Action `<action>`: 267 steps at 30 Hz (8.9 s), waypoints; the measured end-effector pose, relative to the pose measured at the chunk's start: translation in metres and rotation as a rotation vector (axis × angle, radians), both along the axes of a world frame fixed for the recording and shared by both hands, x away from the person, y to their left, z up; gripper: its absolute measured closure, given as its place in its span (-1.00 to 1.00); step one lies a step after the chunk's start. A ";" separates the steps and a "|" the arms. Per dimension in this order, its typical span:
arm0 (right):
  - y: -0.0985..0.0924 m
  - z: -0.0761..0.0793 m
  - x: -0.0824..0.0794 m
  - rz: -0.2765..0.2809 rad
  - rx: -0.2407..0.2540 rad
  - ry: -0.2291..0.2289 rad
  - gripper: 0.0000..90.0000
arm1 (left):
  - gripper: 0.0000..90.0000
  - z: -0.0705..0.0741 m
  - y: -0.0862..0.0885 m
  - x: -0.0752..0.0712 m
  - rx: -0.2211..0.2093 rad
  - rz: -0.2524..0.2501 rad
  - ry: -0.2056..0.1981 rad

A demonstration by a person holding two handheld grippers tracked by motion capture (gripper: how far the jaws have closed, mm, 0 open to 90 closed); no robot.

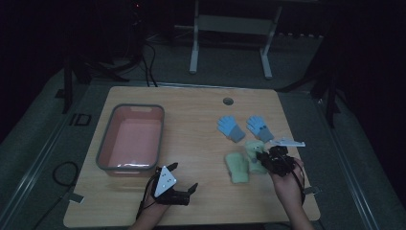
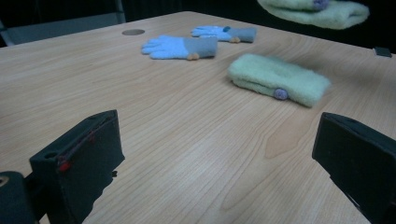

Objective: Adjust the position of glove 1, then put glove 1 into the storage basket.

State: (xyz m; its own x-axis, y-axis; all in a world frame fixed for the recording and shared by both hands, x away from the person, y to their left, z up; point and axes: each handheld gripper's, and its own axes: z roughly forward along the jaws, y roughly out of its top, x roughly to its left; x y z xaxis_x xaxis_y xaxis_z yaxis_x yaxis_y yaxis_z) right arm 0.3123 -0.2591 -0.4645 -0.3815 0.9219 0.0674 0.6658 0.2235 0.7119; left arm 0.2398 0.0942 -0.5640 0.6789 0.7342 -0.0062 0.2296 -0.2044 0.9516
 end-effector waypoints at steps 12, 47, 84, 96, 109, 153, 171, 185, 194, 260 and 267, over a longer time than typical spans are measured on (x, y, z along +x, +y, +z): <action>0.041 -0.012 0.002 0.081 0.005 0.036 0.84 | -0.96 0.000 0.000 0.000 -0.001 0.000 -0.003; 0.034 -0.046 0.002 0.124 0.037 0.059 -0.11 | -0.96 0.000 0.005 0.001 -0.051 -0.020 0.010; 0.014 -0.033 0.057 0.333 0.129 0.081 -0.56 | -0.48 0.039 -0.106 0.027 0.218 -0.456 -0.027; 0.012 -0.065 0.066 0.327 0.130 0.157 -0.48 | -0.33 0.019 -0.141 0.045 0.398 -0.552 -0.096; 0.012 -0.080 0.064 0.362 0.171 0.217 -0.14 | 0.11 0.005 -0.156 0.050 0.574 -0.508 -0.168; 0.066 -0.008 0.082 0.391 0.266 0.191 0.69 | 0.89 0.083 -0.076 0.071 0.484 -0.336 -0.091; 0.125 0.028 0.099 0.449 0.269 0.165 0.69 | 0.89 0.118 -0.023 0.074 0.493 -0.251 -0.090; 0.179 0.050 0.108 0.508 0.264 0.141 0.69 | 0.88 0.137 0.021 0.071 0.520 -0.182 -0.099; 0.229 0.058 0.111 0.561 0.264 0.131 0.69 | 0.88 0.143 0.064 0.064 0.539 -0.122 -0.090; 0.357 0.009 0.114 0.614 0.150 0.257 -0.46 | -0.67 0.104 0.165 0.068 0.447 0.186 0.160; 0.333 0.020 0.103 0.700 0.114 0.164 -0.58 | -0.75 0.108 0.154 0.062 0.350 0.110 0.221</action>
